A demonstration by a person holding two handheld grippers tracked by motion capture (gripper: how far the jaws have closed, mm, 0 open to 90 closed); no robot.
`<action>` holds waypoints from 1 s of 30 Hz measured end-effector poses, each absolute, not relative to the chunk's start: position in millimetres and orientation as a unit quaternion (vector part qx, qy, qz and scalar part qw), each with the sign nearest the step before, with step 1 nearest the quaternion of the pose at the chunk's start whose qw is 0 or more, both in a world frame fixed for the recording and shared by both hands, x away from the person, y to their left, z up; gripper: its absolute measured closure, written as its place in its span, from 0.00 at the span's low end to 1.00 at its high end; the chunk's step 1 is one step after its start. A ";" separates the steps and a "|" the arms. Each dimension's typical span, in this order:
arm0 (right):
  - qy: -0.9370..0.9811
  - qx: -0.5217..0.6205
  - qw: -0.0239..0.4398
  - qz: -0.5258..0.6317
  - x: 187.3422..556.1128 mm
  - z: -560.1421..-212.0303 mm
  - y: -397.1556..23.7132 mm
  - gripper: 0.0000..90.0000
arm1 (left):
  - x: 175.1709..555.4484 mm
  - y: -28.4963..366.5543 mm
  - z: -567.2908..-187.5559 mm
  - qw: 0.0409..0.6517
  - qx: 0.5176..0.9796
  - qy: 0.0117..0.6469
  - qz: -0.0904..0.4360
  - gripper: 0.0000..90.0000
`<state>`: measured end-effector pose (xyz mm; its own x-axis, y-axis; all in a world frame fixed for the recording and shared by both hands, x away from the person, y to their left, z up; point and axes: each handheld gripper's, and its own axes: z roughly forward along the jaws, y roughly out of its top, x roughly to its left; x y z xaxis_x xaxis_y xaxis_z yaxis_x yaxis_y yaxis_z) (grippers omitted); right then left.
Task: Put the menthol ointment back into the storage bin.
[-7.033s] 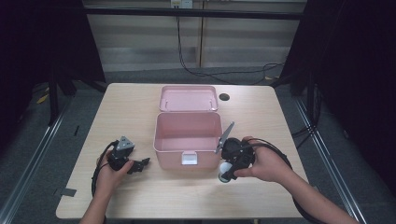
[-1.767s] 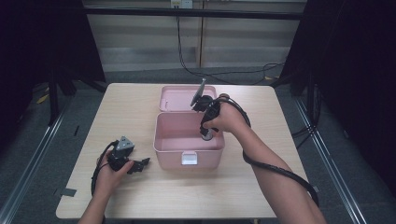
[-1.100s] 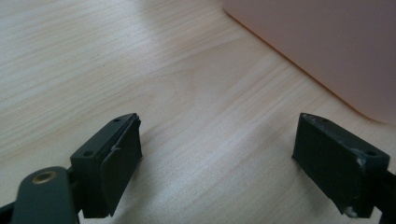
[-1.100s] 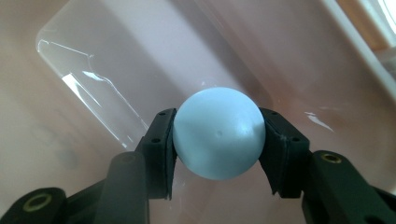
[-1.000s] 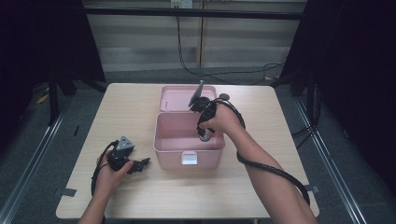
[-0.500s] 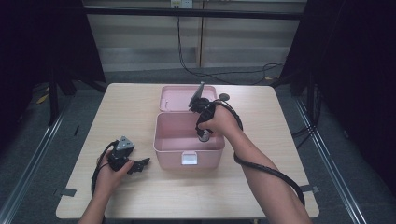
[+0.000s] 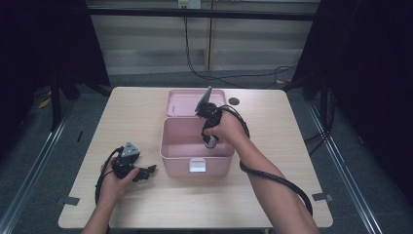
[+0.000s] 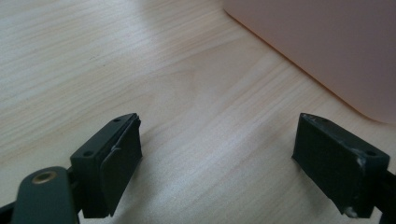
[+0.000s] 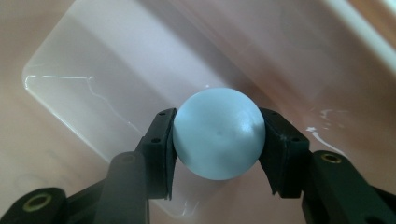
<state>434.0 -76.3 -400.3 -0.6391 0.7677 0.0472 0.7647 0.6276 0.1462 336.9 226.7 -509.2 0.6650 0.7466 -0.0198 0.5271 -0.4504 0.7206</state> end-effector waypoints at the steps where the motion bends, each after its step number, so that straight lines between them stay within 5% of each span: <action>1: 0.901 0.428 0.009 0.078 434.0 -401.7 -75.9 0.56 | 336.9 226.7 -509.2 0.361 0.838 0.380 0.152 0.16; 30: 0.895 0.438 0.010 0.079 438.8 -415.2 -72.4 0.56 | 336.9 226.7 -509.2 0.361 0.838 0.380 0.152 0.16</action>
<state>438.8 -72.4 -415.2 -0.6160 0.7861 0.0514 0.7829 0.6037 0.1504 336.9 226.7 -509.2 0.6653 0.7463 -0.0191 0.5267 -0.4511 0.7205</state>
